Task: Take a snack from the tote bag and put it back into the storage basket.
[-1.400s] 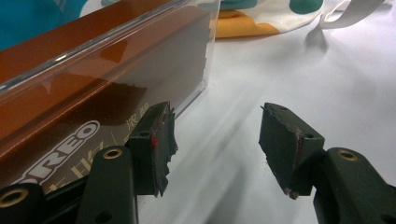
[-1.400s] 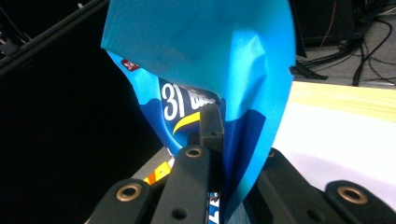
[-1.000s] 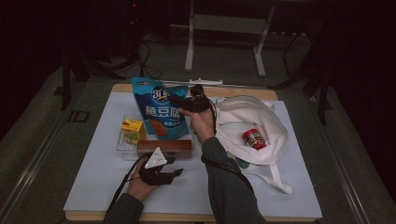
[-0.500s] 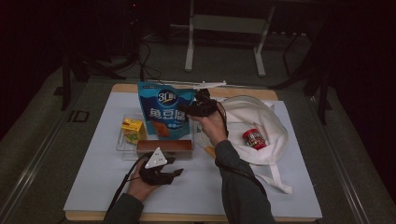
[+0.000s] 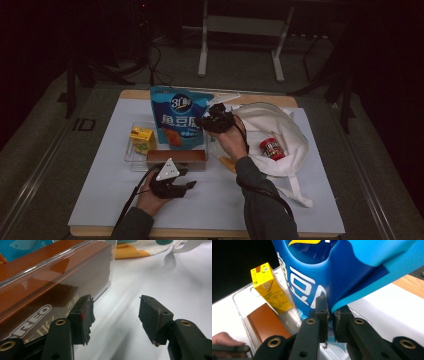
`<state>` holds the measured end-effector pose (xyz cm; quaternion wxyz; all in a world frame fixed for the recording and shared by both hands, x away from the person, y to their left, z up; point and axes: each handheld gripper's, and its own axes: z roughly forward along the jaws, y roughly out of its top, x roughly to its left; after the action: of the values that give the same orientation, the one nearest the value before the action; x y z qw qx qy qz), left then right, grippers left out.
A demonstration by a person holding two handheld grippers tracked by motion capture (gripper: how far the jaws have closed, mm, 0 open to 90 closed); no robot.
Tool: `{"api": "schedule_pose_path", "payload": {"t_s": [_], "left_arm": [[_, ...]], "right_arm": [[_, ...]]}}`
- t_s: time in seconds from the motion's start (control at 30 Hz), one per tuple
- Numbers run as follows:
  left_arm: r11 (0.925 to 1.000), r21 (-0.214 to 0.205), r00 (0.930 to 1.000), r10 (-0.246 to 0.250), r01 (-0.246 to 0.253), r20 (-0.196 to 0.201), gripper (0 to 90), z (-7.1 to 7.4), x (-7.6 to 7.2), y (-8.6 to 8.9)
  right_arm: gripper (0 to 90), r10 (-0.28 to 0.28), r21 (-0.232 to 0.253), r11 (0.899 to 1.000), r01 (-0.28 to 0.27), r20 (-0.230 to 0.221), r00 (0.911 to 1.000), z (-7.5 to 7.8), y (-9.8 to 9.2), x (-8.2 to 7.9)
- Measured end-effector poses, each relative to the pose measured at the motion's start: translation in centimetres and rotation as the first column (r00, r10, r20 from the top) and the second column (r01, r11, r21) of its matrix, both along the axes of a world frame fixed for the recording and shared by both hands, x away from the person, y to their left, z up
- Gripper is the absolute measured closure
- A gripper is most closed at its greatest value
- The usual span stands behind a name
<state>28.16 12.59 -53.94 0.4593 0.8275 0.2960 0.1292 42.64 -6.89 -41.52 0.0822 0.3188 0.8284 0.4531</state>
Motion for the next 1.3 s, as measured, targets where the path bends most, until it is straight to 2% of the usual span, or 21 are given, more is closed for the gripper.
{"api": "schedule_pose_path", "payload": {"t_s": [0.2,0.67,0.7,0.8,0.93,1.03,1.17,1.23,1.3], "left_arm": [[1.0,0.003,1.0,-0.001,0.001,-0.001,44.1,0.0,0.0,0.0],[1.0,0.002,1.0,-0.004,0.004,0.0,44.1,0.0,0.0,0.0],[1.0,-0.001,1.0,-0.005,0.005,-0.002,44.1,0.0,0.0,0.0],[1.0,0.0,1.0,-0.005,0.005,-0.001,44.1,0.0,0.0,0.0],[1.0,0.001,1.0,-0.006,0.006,0.0,44.1,0.0,0.0,0.0],[1.0,0.004,1.0,-0.007,0.007,0.002,44.1,0.0,0.0,0.0],[1.0,0.007,1.0,-0.007,0.007,0.001,44.1,0.0,0.0,0.0],[1.0,0.004,1.0,-0.006,0.006,0.0,44.1,0.0,0.0,0.0],[1.0,0.003,1.0,-0.006,0.006,-0.003,44.1,0.0,0.0,0.0]], "right_arm": [[86.7,0.015,0.029,0.999,-0.015,0.006,0.9999,-0.2,0.9,0.1],[87.3,0.049,0.032,0.998,-0.051,0.042,0.9979,0.3,3.9,0.2],[87.2,0.063,0.018,0.998,-0.064,0.055,0.9965,0.5,4.7,0.2],[87.5,0.062,0.015,0.998,-0.063,0.068,0.9958,0.5,5.5,0.1],[87.6,0.046,0.05,0.998,-0.048,0.053,0.9976,0.5,5.6,0.3],[87.5,0.053,0.036,0.998,-0.056,0.071,0.9961,0.2,5.3,0.3],[87.2,0.045,0.031,0.998,-0.047,0.067,0.9968,-0.6,4.5,0.4],[85.3,0.044,0.047,0.998,-0.047,0.057,0.9974,-0.7,4.4,0.4],[80.6,0.046,0.026,0.999,-0.047,0.058,0.9973,-0.6,4.6,0.4]]}}
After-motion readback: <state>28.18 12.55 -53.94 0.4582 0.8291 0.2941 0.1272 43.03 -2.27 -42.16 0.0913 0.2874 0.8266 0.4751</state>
